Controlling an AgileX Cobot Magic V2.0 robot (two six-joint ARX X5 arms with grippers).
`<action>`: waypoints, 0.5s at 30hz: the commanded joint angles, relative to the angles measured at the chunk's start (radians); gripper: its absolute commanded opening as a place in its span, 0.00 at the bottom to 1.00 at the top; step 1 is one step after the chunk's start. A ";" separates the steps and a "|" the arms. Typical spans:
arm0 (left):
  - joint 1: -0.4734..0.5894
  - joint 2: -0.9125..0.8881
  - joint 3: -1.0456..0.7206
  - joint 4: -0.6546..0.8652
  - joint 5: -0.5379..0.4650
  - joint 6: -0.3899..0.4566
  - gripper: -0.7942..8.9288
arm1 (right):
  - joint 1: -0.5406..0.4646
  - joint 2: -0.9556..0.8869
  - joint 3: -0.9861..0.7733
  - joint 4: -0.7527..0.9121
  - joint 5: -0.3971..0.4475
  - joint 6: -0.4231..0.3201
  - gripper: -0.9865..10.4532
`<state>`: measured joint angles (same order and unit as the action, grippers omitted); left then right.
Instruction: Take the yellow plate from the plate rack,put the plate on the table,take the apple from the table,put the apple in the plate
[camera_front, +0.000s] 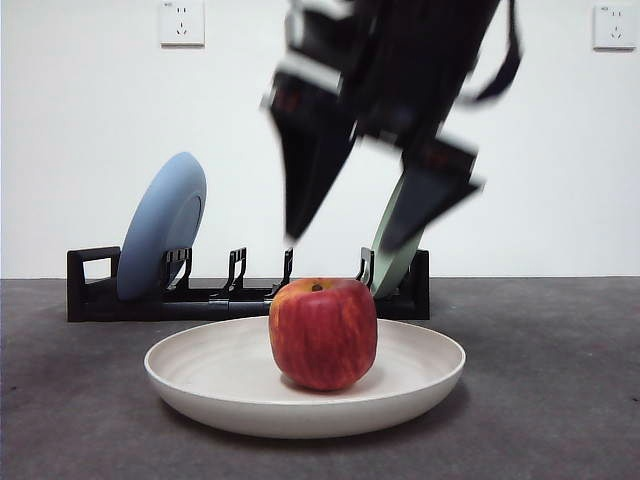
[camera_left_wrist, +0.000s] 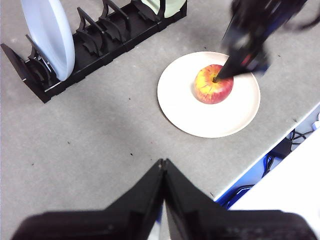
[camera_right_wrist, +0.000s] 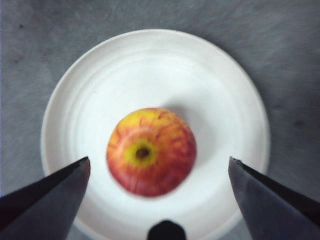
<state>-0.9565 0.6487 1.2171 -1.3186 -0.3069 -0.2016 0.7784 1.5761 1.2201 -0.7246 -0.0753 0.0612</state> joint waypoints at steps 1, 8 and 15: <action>0.000 -0.001 -0.005 0.003 0.000 0.024 0.07 | 0.002 -0.084 0.047 -0.100 0.008 -0.014 0.48; 0.000 0.000 -0.005 0.003 0.000 0.051 0.07 | 0.002 -0.318 0.116 -0.317 -0.004 0.006 0.32; 0.000 0.000 -0.005 0.009 0.005 0.077 0.07 | 0.002 -0.499 0.118 -0.590 -0.012 0.052 0.24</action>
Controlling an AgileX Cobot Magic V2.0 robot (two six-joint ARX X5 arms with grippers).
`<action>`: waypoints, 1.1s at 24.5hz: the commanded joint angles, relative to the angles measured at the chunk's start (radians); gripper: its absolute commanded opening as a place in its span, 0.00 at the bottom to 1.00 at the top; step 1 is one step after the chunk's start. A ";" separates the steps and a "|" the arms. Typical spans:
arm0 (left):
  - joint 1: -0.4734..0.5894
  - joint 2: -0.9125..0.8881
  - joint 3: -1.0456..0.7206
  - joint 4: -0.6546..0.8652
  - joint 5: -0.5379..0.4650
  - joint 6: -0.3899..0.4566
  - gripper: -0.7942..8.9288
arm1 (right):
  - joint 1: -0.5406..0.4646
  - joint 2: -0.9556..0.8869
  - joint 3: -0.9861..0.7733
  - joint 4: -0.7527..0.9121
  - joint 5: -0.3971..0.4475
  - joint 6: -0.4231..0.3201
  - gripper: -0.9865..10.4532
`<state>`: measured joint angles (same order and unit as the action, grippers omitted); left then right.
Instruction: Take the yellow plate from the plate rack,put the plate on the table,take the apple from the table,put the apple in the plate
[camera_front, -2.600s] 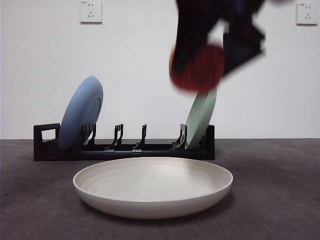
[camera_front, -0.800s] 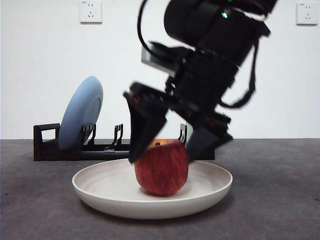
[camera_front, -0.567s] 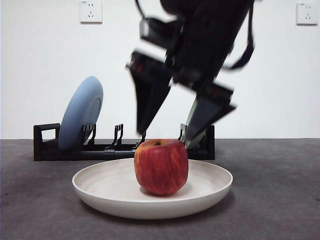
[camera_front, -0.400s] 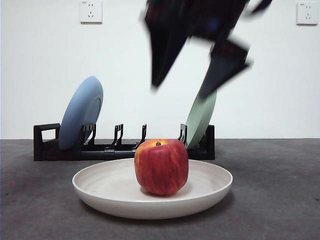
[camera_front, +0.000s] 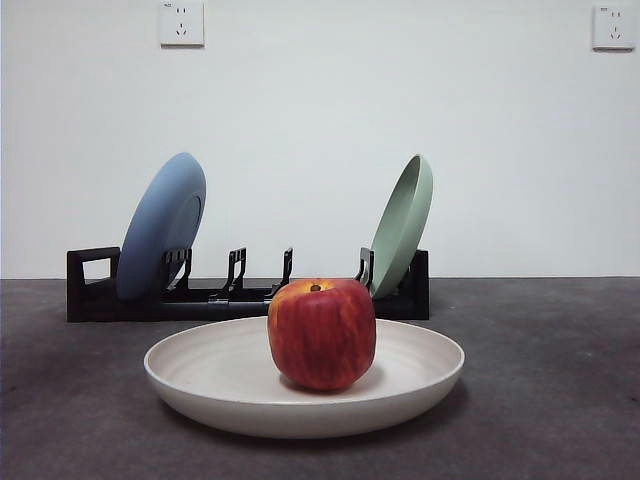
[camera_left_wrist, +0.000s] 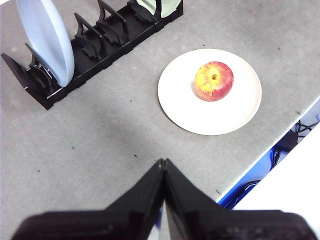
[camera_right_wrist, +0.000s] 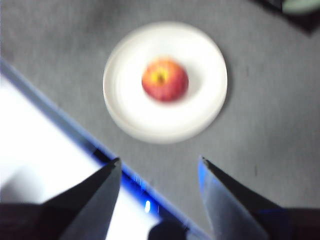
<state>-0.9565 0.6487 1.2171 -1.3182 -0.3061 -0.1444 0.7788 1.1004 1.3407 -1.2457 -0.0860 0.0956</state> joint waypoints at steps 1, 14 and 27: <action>0.000 0.000 -0.005 0.011 0.014 0.023 0.07 | 0.002 -0.037 -0.003 -0.101 0.000 0.018 0.21; 0.000 0.002 -0.005 0.031 0.078 0.026 0.07 | 0.002 -0.109 -0.005 -0.132 0.000 0.037 0.08; 0.000 0.002 -0.005 0.032 0.077 0.025 0.08 | 0.000 -0.109 -0.004 -0.131 0.108 0.087 0.09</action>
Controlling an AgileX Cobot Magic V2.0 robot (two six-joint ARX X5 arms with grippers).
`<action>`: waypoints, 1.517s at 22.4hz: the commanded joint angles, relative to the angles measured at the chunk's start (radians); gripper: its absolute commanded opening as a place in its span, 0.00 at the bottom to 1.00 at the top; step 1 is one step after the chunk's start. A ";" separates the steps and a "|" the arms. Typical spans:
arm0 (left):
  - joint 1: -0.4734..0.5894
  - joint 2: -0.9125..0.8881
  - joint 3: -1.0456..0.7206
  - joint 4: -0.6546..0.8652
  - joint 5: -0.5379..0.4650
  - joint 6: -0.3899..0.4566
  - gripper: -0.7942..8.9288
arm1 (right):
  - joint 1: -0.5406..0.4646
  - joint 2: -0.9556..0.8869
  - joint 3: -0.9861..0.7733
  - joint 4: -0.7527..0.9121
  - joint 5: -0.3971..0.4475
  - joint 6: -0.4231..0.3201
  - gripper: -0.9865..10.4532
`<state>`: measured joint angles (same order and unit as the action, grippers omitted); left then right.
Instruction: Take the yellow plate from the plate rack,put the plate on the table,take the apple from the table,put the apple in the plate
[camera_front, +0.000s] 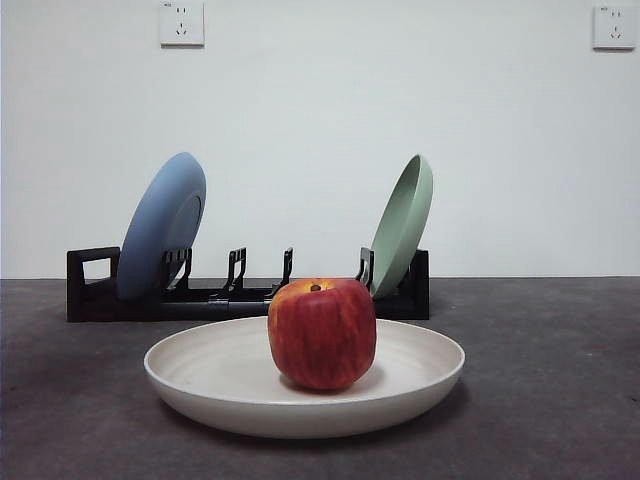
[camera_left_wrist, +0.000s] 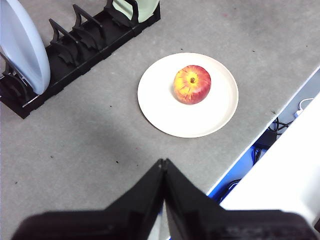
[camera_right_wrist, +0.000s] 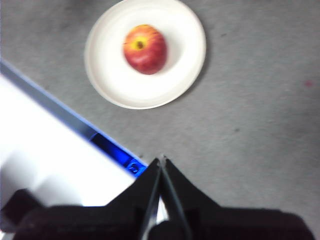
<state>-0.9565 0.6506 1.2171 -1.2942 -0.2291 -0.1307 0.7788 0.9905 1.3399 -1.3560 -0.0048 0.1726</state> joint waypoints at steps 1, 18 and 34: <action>0.000 0.000 -0.005 0.008 0.000 0.011 0.08 | 0.000 0.001 -0.003 -0.021 0.042 0.010 0.09; 0.000 0.018 -0.005 0.183 -0.007 0.052 0.08 | 0.000 0.002 -0.003 -0.021 0.187 0.010 0.09; 0.598 -0.049 -0.091 0.831 0.371 0.405 0.08 | 0.000 0.002 -0.003 -0.021 0.196 0.010 0.09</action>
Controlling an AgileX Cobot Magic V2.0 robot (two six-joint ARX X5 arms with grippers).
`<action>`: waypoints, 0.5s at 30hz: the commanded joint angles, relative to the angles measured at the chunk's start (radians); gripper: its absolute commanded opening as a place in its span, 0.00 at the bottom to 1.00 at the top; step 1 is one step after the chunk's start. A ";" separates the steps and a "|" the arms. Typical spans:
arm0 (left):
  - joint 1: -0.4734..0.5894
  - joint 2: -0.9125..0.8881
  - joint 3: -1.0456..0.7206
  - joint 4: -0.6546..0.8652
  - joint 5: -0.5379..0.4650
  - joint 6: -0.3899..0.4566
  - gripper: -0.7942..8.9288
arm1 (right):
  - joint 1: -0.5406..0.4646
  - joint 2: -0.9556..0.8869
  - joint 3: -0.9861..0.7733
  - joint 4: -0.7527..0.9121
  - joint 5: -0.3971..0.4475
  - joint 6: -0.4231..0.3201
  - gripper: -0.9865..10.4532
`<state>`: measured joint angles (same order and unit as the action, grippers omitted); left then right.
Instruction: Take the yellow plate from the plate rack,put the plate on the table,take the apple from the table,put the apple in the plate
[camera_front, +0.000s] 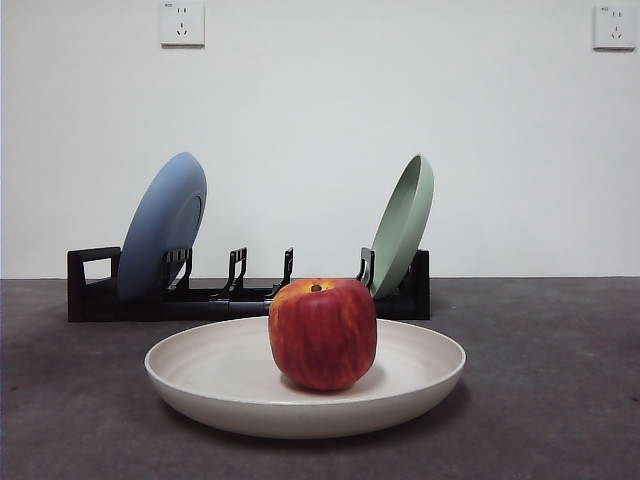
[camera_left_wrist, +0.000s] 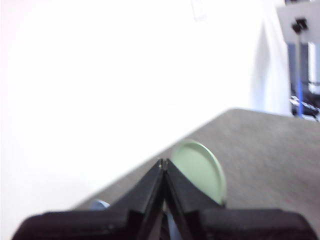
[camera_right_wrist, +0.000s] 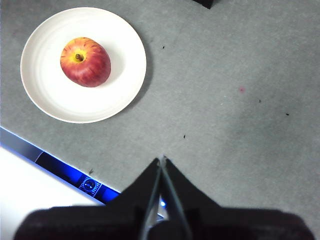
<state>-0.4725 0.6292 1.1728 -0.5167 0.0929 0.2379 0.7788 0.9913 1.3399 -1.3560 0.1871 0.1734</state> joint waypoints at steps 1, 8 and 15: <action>0.154 -0.047 -0.077 0.086 0.045 0.037 0.08 | 0.000 0.001 -0.003 -0.021 0.004 0.010 0.09; 0.338 -0.256 -0.439 0.286 0.045 0.024 0.08 | 0.000 0.001 -0.003 -0.021 0.004 0.010 0.09; 0.395 -0.438 -0.807 0.361 0.044 -0.076 0.08 | 0.000 0.001 -0.003 -0.021 0.004 0.010 0.09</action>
<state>-0.0841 0.2108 0.4107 -0.1768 0.1375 0.2131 0.7788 0.9913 1.3399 -1.3560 0.1867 0.1734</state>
